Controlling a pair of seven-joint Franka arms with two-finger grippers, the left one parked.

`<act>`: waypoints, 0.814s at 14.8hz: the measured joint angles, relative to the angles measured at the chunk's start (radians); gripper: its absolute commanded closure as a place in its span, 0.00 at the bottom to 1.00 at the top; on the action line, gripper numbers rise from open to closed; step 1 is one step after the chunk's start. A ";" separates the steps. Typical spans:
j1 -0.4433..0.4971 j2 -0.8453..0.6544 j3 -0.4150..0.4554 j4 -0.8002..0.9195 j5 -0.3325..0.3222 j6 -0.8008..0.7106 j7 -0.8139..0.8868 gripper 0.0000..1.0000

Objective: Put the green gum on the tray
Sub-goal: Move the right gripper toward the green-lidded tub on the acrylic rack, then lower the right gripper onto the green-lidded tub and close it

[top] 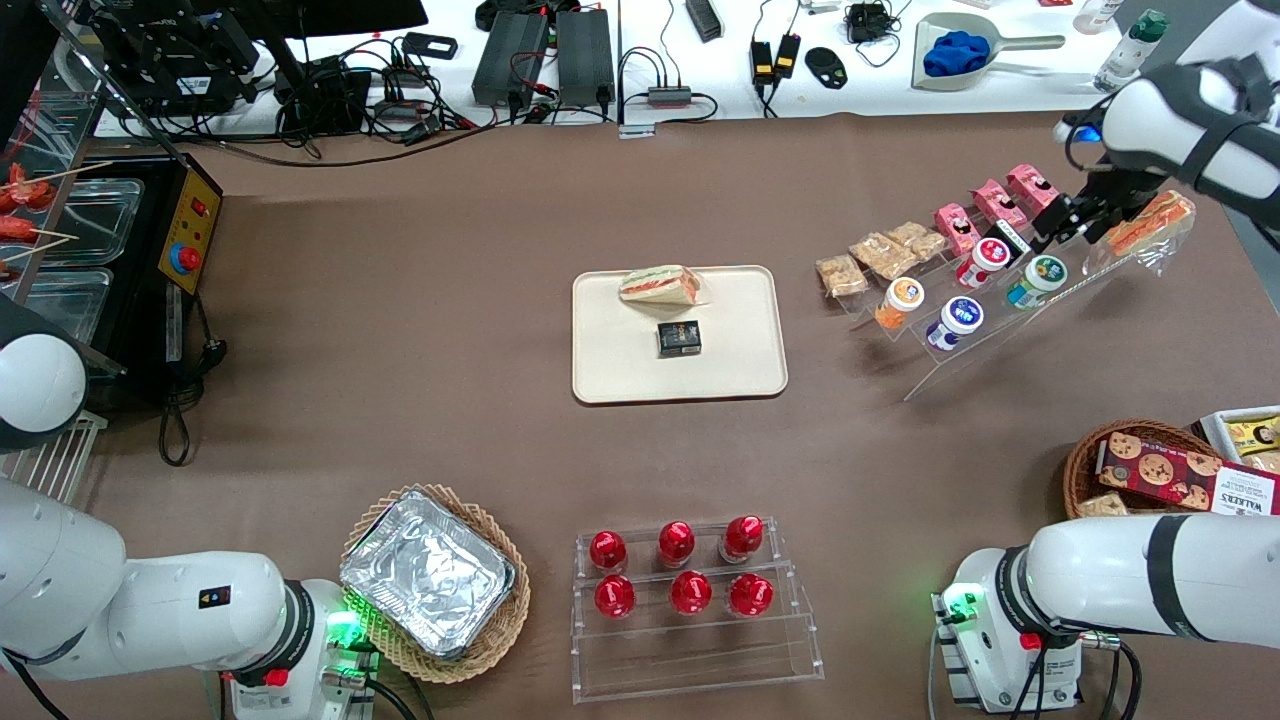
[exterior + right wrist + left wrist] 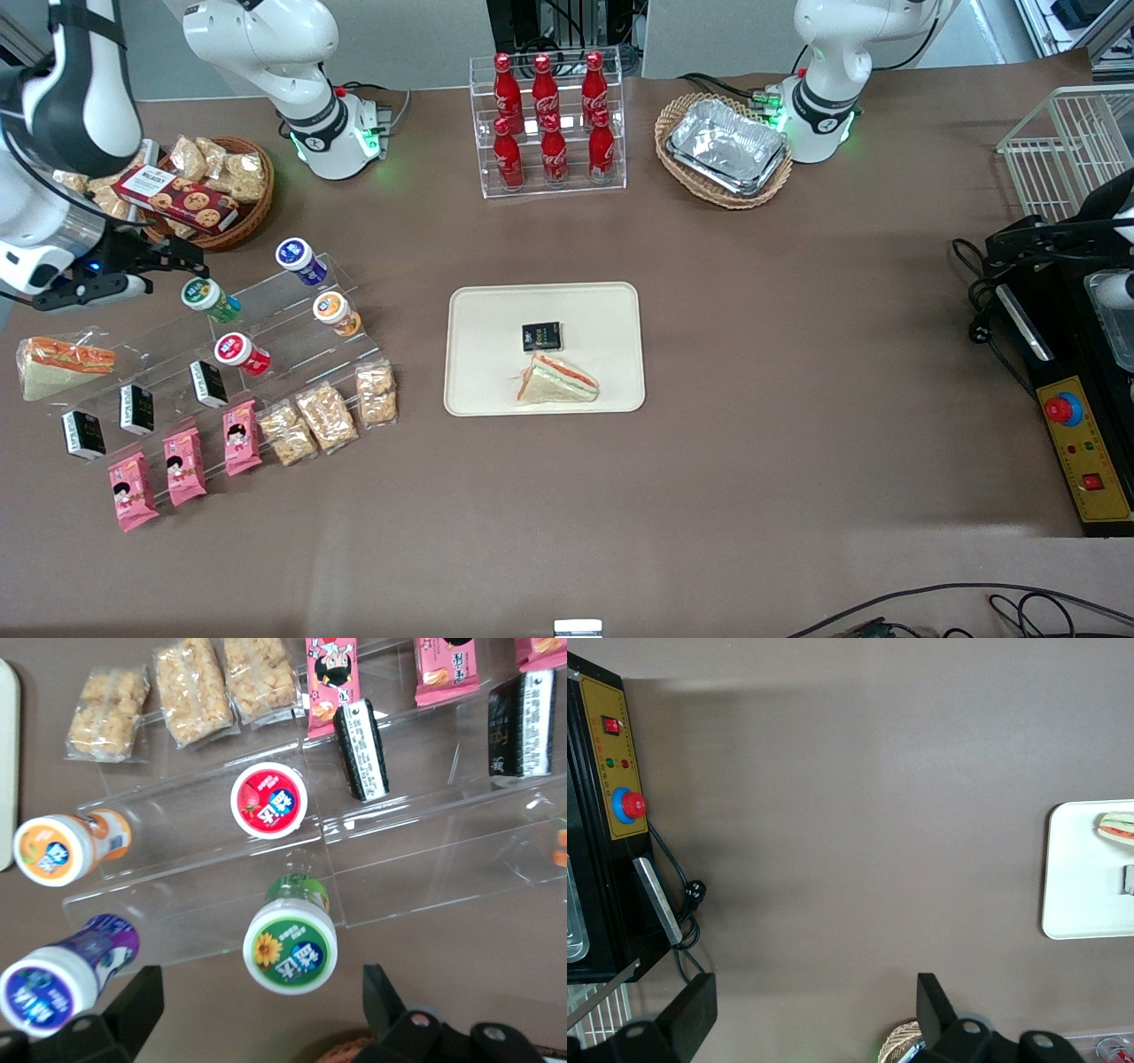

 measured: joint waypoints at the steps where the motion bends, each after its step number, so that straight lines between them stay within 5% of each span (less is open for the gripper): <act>1: 0.000 0.000 0.000 -0.026 -0.002 0.033 -0.005 0.00; 8: -0.004 0.006 0.000 -0.133 -0.020 0.184 -0.026 0.06; 12: -0.044 0.035 0.000 -0.172 -0.023 0.257 -0.099 0.51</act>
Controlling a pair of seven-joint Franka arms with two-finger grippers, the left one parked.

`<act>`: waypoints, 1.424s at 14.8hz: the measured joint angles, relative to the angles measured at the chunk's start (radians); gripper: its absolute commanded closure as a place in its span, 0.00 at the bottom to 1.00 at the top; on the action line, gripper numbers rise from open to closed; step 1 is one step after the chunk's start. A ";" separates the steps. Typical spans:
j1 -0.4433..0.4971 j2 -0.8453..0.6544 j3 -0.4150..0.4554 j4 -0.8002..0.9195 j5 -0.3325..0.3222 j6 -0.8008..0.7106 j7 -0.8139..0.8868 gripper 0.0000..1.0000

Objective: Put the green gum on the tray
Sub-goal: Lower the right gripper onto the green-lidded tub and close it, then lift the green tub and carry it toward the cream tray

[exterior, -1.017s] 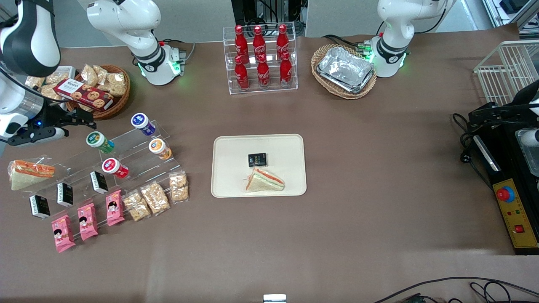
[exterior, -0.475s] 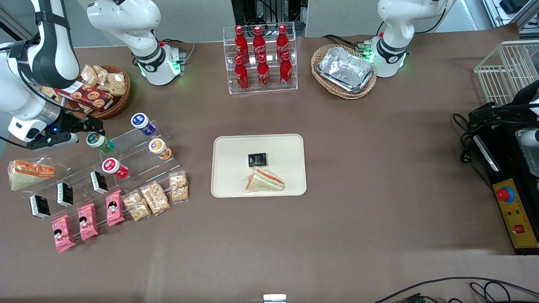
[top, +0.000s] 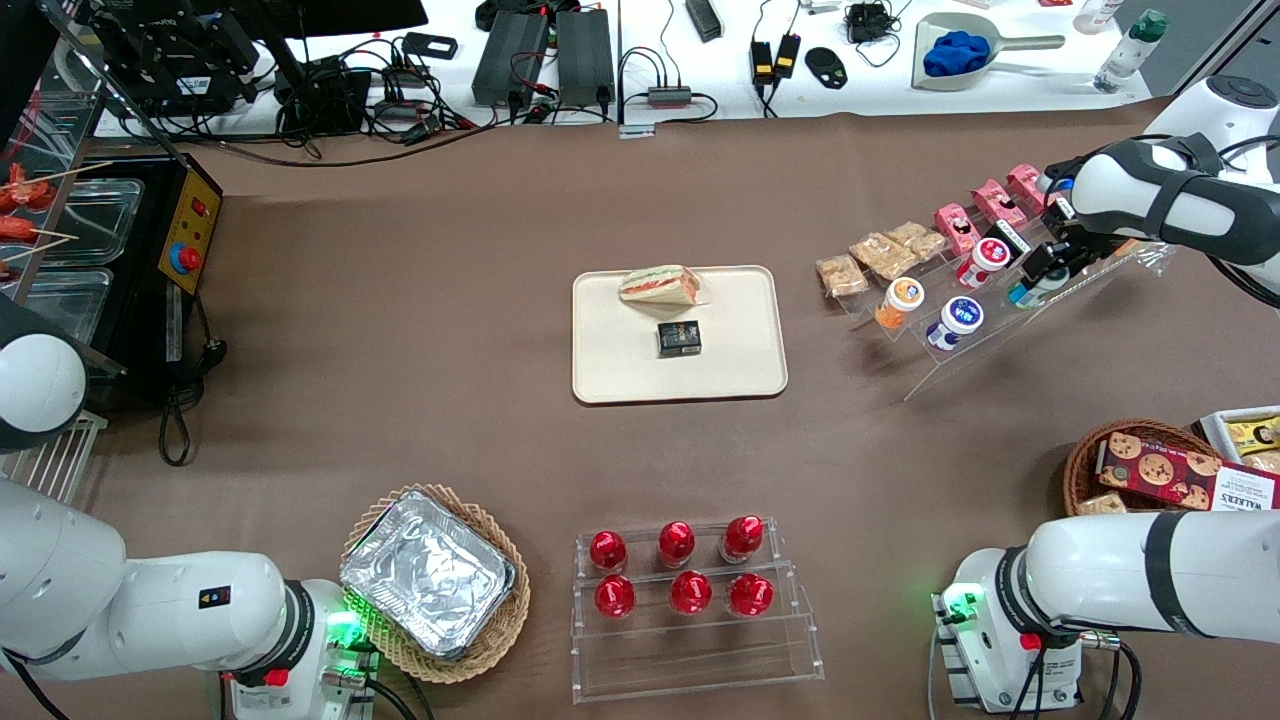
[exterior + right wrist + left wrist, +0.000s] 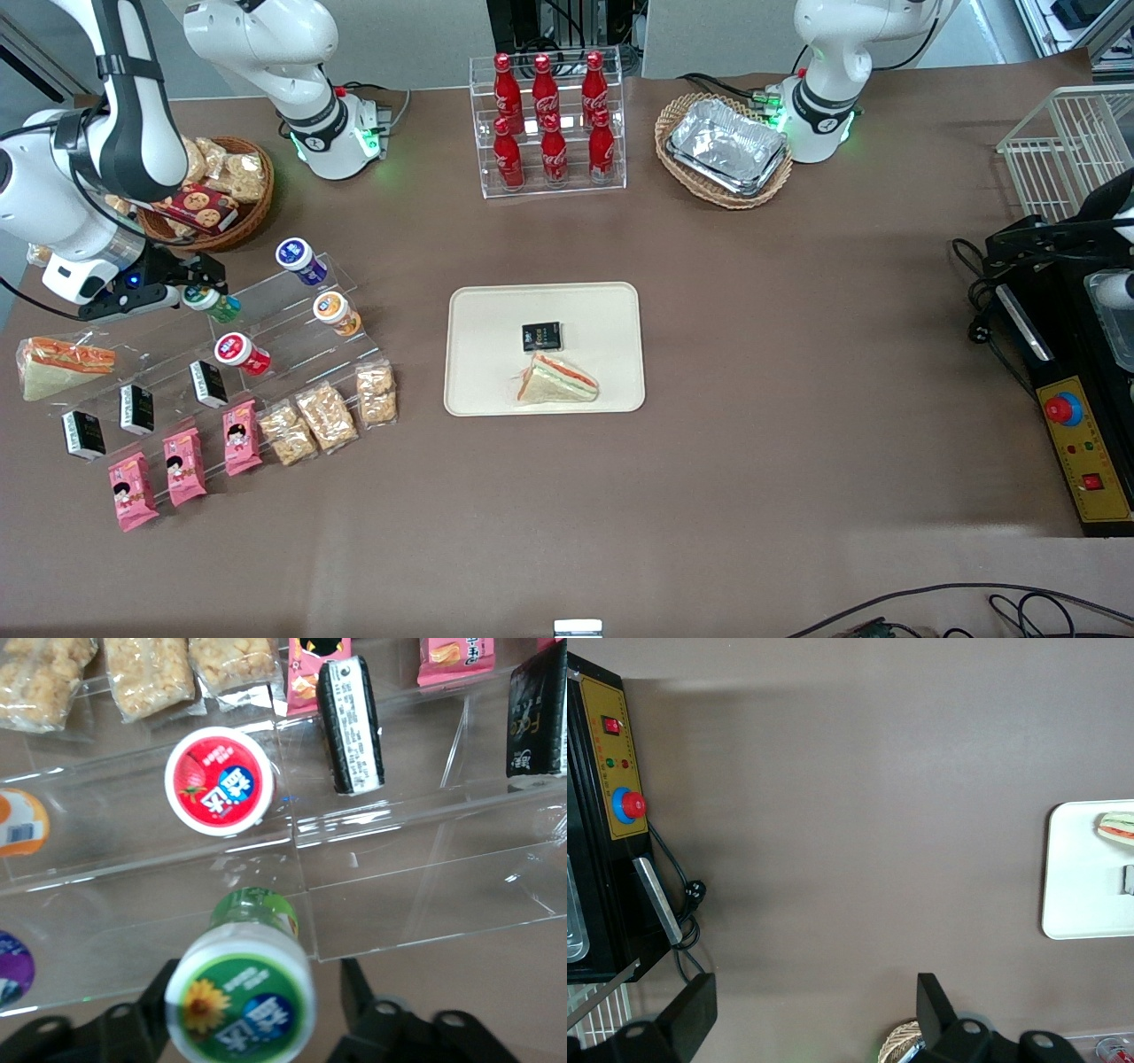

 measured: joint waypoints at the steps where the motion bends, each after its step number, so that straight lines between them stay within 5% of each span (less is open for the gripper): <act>1: -0.005 0.003 0.000 0.000 0.000 0.002 -0.011 0.61; 8: -0.004 0.004 0.004 0.052 0.000 -0.029 -0.030 0.63; 17: 0.019 0.049 0.033 0.556 0.006 -0.608 -0.013 0.62; 21: 0.031 0.099 0.150 0.713 0.041 -0.756 0.197 0.62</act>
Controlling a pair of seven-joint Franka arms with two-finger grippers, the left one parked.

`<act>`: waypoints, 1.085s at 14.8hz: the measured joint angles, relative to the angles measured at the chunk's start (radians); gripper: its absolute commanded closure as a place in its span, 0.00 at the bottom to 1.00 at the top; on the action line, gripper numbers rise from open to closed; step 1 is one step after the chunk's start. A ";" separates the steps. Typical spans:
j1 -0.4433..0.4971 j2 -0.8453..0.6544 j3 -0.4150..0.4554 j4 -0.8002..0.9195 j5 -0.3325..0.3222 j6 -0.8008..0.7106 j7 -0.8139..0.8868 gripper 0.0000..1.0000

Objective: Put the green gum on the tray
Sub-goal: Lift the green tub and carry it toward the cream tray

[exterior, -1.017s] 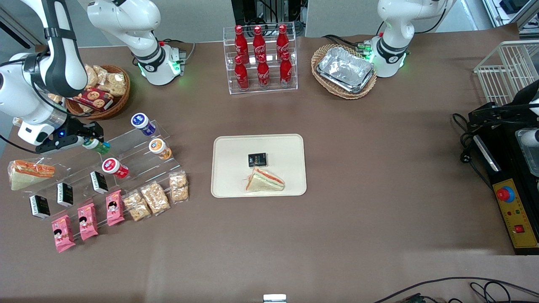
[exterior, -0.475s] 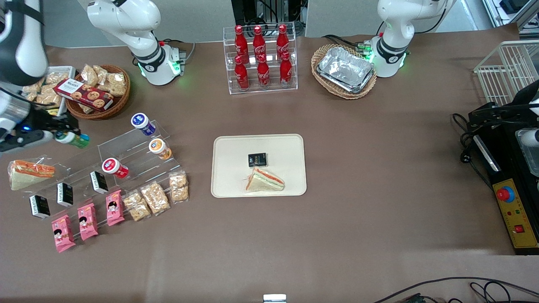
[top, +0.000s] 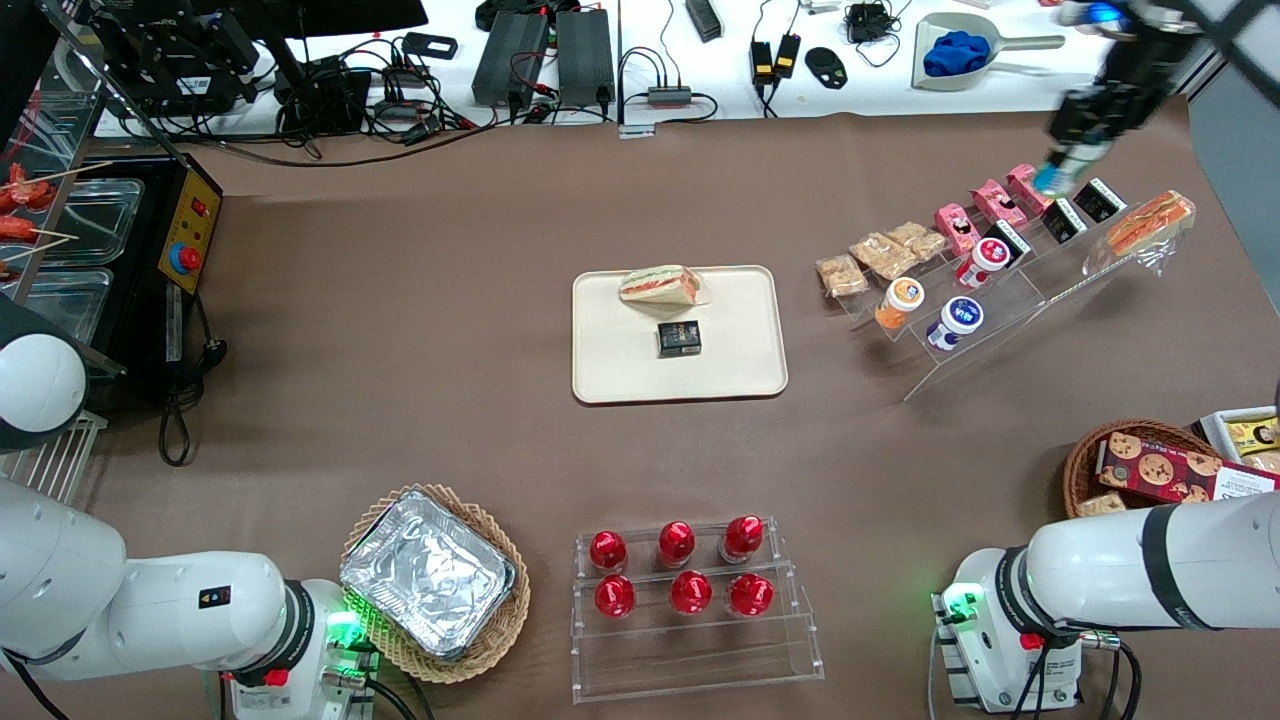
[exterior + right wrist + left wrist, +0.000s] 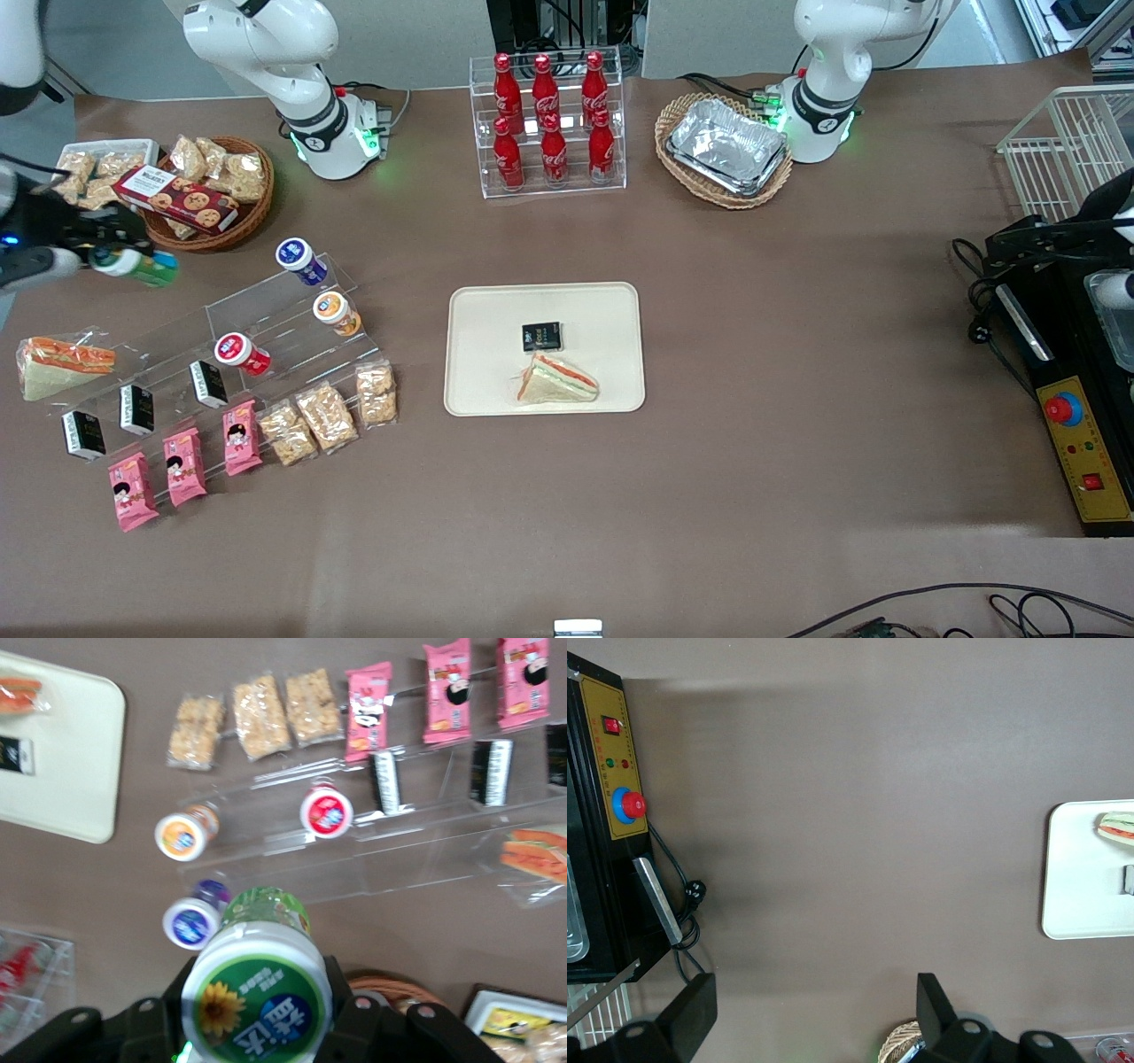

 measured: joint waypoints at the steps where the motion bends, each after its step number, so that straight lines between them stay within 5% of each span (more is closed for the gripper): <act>1: 0.004 0.014 0.051 0.007 0.016 -0.002 0.080 0.62; 5: 0.050 0.094 0.213 0.008 0.073 0.040 0.370 0.62; 10: 0.236 0.177 0.231 -0.077 0.085 0.271 0.617 0.62; 16: 0.377 0.208 0.233 -0.366 0.085 0.667 0.677 0.62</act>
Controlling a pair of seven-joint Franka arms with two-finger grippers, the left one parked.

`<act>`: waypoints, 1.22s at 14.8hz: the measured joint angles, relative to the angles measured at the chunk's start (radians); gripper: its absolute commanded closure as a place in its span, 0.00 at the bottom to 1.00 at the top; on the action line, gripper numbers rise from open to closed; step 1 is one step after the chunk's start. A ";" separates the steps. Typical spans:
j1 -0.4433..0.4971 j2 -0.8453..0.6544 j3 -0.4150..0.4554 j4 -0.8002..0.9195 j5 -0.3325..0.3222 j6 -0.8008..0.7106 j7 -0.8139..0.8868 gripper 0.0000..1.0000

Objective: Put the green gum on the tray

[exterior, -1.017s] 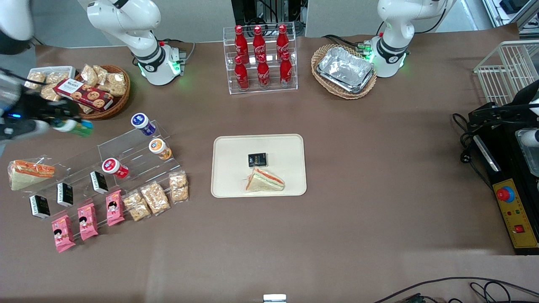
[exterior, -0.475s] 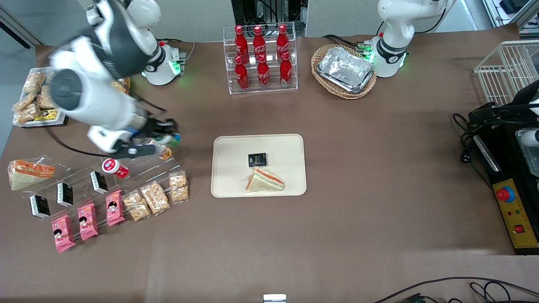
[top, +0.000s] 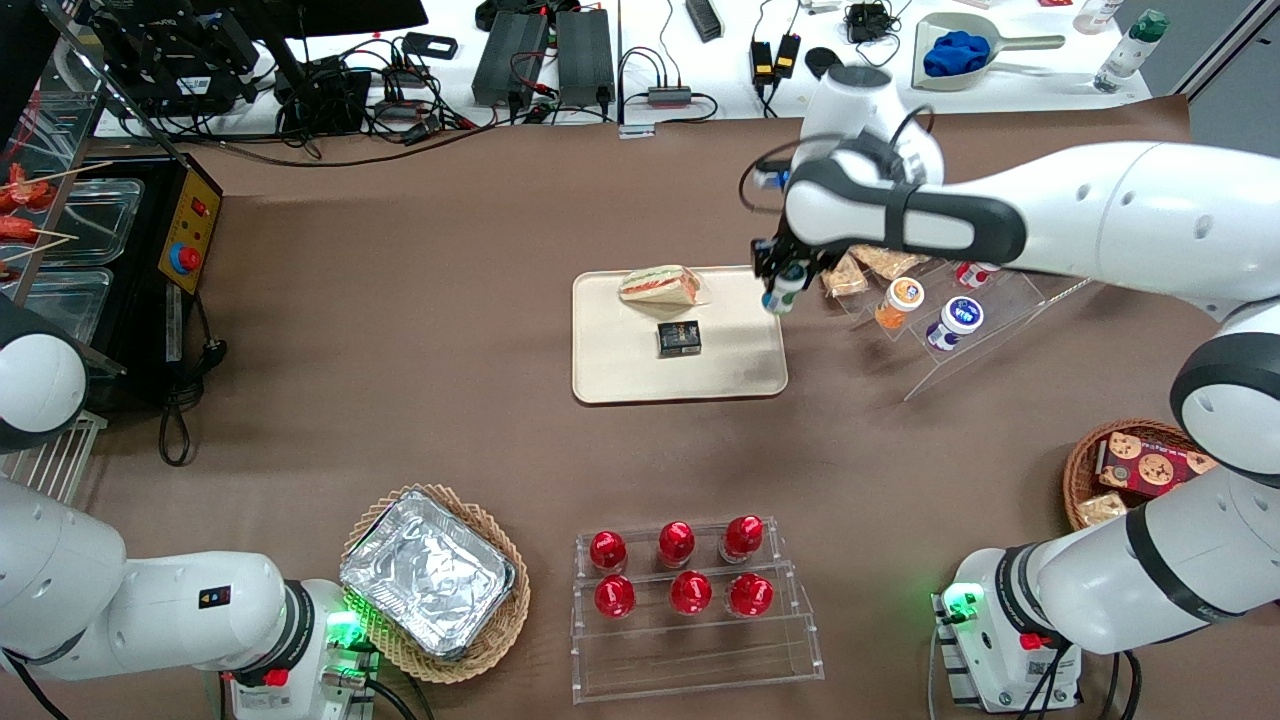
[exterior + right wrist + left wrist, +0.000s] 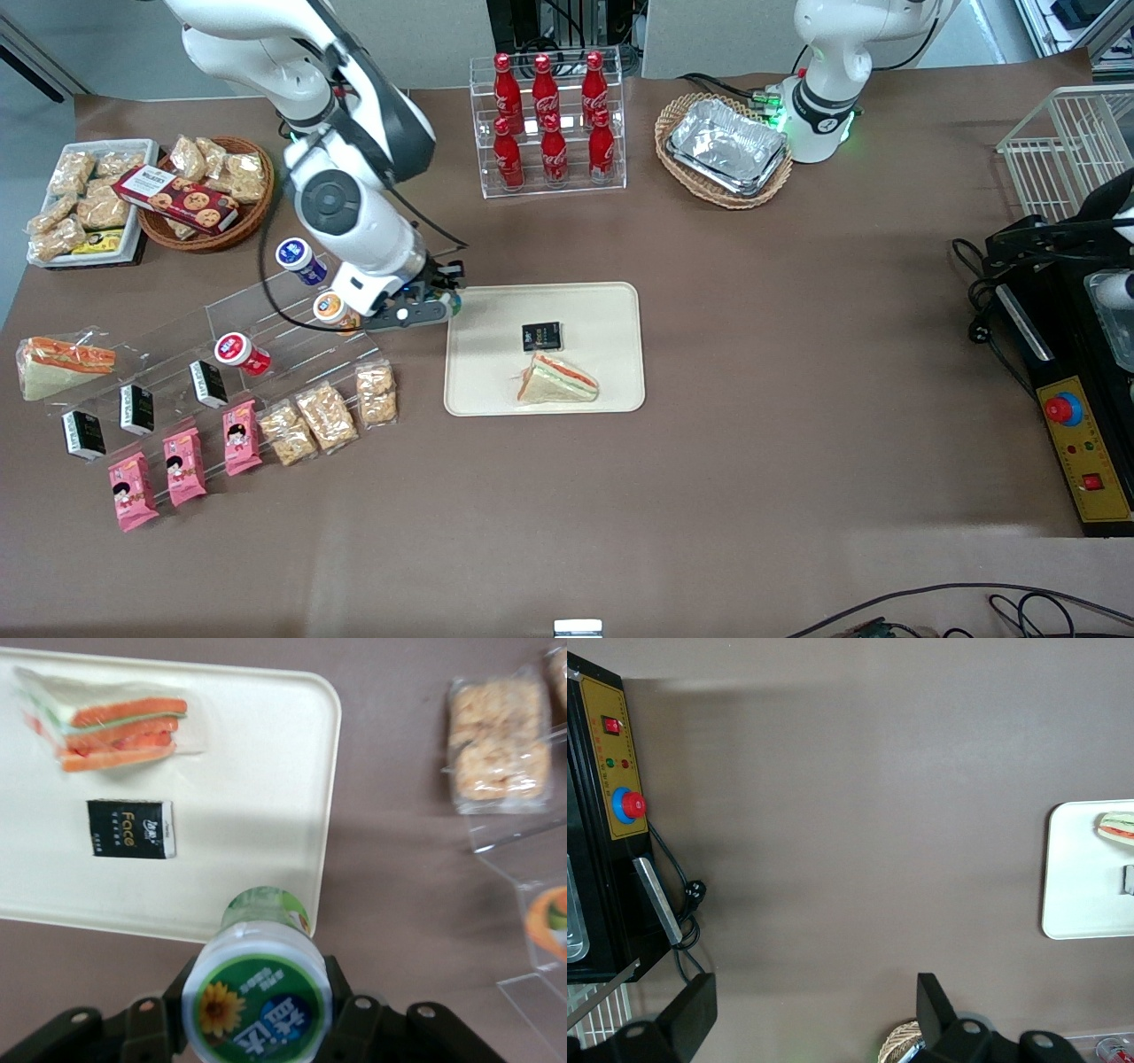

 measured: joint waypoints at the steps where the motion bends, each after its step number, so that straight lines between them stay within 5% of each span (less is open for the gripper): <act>1: 0.008 0.010 0.000 -0.032 0.000 0.050 0.003 0.62; 10: 0.052 0.157 -0.002 -0.147 0.000 0.380 0.006 0.59; 12: 0.052 0.173 -0.005 -0.147 0.000 0.401 0.007 0.07; 18: 0.050 0.177 -0.015 -0.143 0.000 0.405 0.036 0.01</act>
